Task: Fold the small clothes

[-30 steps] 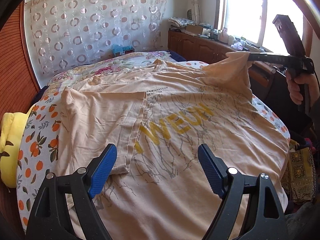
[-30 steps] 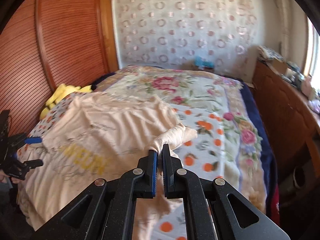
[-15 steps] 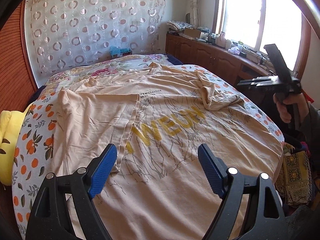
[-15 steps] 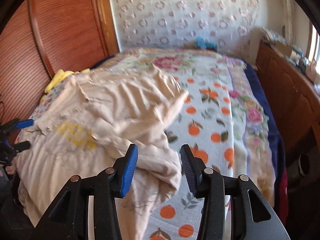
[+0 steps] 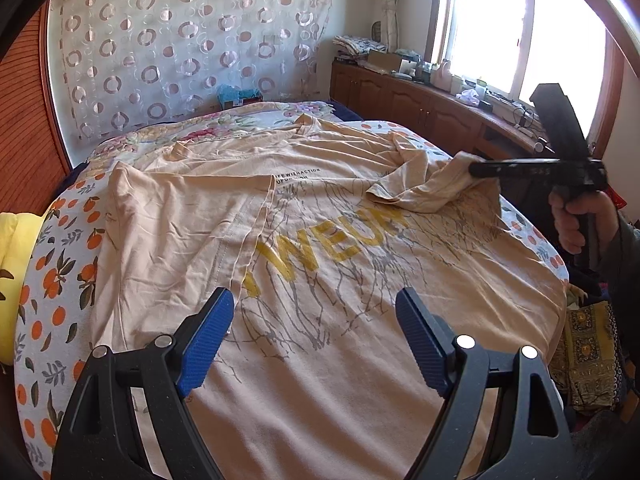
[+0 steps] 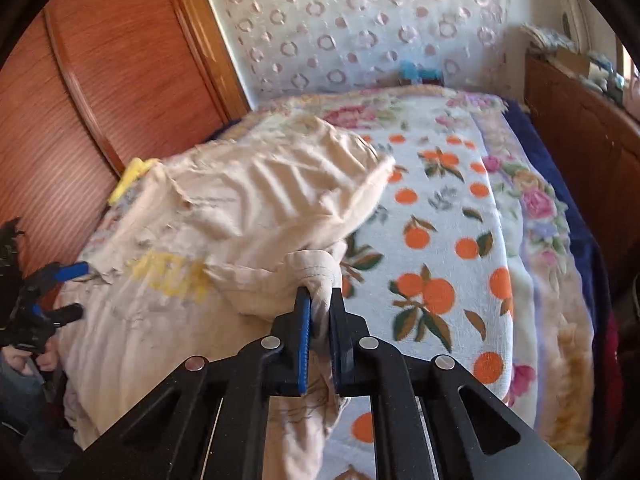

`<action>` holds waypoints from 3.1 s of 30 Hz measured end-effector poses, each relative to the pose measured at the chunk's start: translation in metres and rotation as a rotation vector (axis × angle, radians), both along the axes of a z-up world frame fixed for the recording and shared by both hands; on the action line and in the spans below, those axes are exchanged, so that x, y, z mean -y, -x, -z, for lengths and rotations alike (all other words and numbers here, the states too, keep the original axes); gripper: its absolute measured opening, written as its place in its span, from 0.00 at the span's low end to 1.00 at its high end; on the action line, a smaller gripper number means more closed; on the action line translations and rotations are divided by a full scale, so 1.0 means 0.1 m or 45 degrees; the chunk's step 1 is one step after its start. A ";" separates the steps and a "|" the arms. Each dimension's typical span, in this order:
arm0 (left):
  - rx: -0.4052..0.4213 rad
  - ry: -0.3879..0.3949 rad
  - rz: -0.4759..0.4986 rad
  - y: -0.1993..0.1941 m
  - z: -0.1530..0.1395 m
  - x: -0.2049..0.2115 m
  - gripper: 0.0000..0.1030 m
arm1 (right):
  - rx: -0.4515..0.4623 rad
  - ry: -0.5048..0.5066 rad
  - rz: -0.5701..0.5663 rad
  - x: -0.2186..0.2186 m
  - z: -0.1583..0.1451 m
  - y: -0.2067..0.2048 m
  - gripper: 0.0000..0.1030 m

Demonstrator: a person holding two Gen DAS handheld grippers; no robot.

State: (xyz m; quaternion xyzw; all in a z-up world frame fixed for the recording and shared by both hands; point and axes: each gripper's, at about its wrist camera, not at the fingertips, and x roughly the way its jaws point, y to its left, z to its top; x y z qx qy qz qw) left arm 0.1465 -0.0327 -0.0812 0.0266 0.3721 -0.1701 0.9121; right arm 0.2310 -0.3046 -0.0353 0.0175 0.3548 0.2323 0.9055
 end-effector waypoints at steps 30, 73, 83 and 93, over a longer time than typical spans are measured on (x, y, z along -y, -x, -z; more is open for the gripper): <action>-0.172 0.064 0.255 -1.16 0.11 0.91 0.50 | 0.021 0.110 0.027 0.05 0.09 -0.03 0.39; -0.120 0.094 0.046 -1.11 0.06 0.18 0.06 | -0.037 0.085 -0.191 -0.50 0.13 0.12 0.26; -0.019 0.139 -0.068 -0.64 -0.20 -0.29 0.65 | -0.072 0.178 -0.207 -0.74 0.30 0.08 0.19; 0.050 0.116 -0.186 -0.22 -0.35 -0.76 0.67 | -0.016 0.217 -0.404 -0.81 0.22 0.70 0.06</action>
